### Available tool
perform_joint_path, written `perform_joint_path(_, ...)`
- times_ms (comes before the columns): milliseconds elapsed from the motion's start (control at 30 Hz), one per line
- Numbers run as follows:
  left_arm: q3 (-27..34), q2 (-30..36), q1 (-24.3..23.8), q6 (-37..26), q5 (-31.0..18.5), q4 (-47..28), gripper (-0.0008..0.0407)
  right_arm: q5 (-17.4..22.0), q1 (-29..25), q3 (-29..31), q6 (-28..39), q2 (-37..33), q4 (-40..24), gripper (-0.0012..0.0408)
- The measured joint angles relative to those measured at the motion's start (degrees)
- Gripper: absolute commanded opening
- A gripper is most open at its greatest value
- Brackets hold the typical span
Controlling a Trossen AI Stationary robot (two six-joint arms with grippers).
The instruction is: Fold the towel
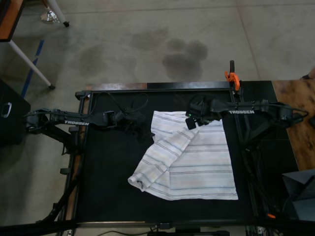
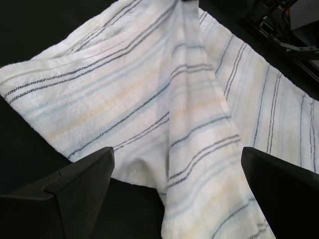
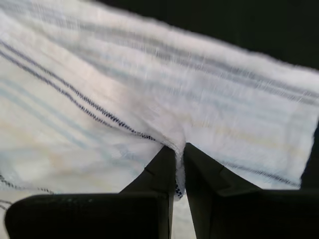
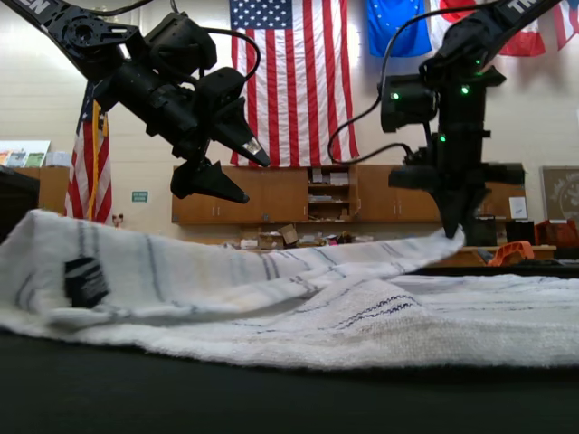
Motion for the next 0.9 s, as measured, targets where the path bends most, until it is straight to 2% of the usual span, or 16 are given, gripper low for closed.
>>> perform_joint_path(133, 0.0, 0.0, 0.0, 0.0, 0.0, -0.1, 0.0353, 0.4, -3.2, 2.6, -1.6, 0.0, -3.2, -0.0003)
perform_joint_path(300, 0.0, 0.0, 0.0, 0.0, 0.0, -0.2, 0.0353, 0.4, -7.0, 3.3, -3.1, 0.0, -7.4, 0.0018)
perform_joint_path(533, 0.0, 0.0, 0.0, 0.0, 0.0, -0.3, 0.0353, 0.5, -9.3, 0.1, -4.4, -0.1, -6.5, -0.0002)
perform_joint_path(733, 0.0, 0.0, 0.0, 0.0, 0.0, -0.3, 0.0353, 2.6, -10.4, -2.6, -4.5, -0.1, -5.1, 0.0018)
perform_joint_path(900, 0.0, 0.0, 0.0, 0.0, 0.0, -0.3, 0.0353, 3.3, -12.0, -4.6, -4.5, -0.1, -4.8, 0.0011)
